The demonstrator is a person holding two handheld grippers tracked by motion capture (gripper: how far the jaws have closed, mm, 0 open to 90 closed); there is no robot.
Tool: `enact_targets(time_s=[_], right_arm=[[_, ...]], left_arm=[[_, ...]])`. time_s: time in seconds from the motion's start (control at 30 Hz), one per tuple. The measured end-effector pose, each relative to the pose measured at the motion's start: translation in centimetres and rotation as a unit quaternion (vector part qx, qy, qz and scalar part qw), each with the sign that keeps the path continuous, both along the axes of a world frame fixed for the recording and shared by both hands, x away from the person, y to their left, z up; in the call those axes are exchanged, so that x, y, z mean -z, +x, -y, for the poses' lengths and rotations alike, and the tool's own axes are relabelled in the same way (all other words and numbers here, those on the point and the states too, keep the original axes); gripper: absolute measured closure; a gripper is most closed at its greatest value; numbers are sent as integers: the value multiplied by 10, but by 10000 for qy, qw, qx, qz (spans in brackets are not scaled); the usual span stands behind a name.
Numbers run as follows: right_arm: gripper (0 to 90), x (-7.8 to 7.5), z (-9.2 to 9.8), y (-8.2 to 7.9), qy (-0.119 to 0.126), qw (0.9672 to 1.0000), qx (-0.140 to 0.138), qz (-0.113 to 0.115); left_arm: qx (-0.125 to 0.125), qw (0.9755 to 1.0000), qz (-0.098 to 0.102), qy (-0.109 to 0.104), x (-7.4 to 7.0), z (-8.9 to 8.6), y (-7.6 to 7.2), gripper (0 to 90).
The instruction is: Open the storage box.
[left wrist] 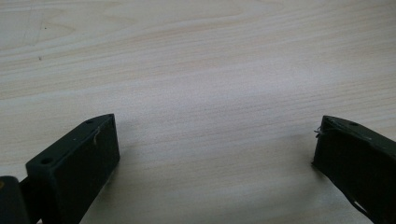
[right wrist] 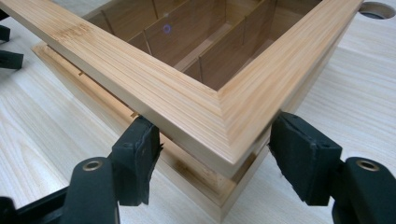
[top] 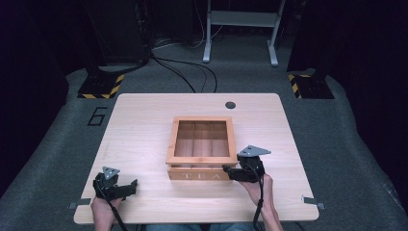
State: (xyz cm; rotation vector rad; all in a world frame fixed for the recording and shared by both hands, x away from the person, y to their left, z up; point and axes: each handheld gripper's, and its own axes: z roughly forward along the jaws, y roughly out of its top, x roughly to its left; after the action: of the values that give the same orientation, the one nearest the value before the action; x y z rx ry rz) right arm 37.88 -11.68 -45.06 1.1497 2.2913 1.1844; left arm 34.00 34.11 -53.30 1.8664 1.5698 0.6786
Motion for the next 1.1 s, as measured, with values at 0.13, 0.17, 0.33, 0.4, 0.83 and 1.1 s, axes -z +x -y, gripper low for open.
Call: enact_targets(time_s=[0.13,0.17,0.33,0.4,0.83,1.1], right_arm=[[325,4,-4,-1,-146,9999,-21,-68],[325,5,-3,0,-162,9998,-46,-85],[321,12,-2,-5,-488,9986,-101,-195],[332,16,2,-7,-492,9986,-44,-184],[172,53,69,-24,-192,9957,848,-327],[144,75,108,-27,-175,9882,1492,-300]], left_arm=[[1,10000,1,1,0,0,0,0],[4,10000,-2,2,0,0,0,0],[6,10000,2,-3,0,0,0,0],[12,10000,-16,-4,0,0,0,0],[11,10000,-19,-5,0,0,0,0],[10,10000,-9,-11,0,0,0,0]])
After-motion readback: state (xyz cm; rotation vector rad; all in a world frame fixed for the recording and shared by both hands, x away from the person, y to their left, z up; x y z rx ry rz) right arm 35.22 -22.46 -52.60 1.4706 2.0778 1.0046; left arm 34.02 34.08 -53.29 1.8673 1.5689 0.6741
